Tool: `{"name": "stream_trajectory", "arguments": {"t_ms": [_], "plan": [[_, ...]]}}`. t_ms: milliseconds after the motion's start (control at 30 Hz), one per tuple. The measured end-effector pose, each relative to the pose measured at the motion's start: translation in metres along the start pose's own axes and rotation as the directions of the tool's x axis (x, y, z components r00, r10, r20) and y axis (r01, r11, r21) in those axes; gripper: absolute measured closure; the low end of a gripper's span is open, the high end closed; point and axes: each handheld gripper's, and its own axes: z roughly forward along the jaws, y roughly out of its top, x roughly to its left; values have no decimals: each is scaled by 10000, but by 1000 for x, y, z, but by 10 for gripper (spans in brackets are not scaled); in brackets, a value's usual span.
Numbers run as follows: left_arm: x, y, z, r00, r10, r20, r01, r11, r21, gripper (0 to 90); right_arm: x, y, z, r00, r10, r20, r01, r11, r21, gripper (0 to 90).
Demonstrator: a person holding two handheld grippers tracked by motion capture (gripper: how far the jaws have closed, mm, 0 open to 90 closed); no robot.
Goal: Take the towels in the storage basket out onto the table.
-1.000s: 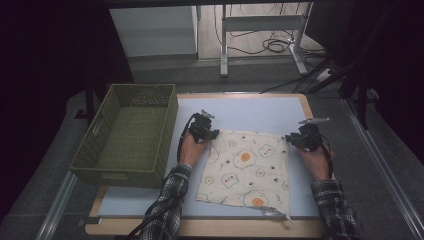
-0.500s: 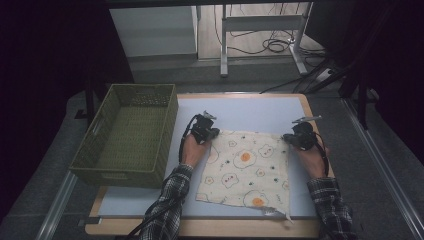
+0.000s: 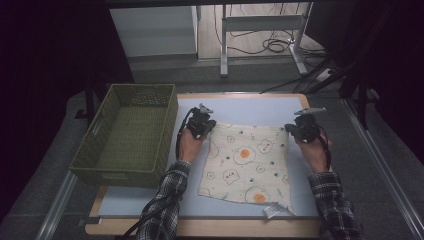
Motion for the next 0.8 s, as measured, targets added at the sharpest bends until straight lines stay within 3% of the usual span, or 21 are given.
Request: {"name": "stream_trajectory", "arguments": {"t_ms": [133, 433, 500, 800], "plan": [[-7, -8, -8, 9998, 206, 47, -206, 9998, -45, 881, 3, -9, -11, 9997, 80, -249, -83, 9999, -122, 876], [-23, -28, -25, 9990, 275, 341, -267, 9994, -230, 879, 8, -36, -32, 9946, 305, -990, -336, 9990, -296, 876], [-26, -34, -28, 9975, 339, 622, -317, 9989, -356, 878, 11, -42, -37, 9941, 223, -1058, -257, 9992, -308, 876], [-37, -58, -43, 9938, 368, 1046, -323, 9985, -439, 877, 27, -67, -59, 9901, -151, -1394, 98, 9992, -390, 876]]}}
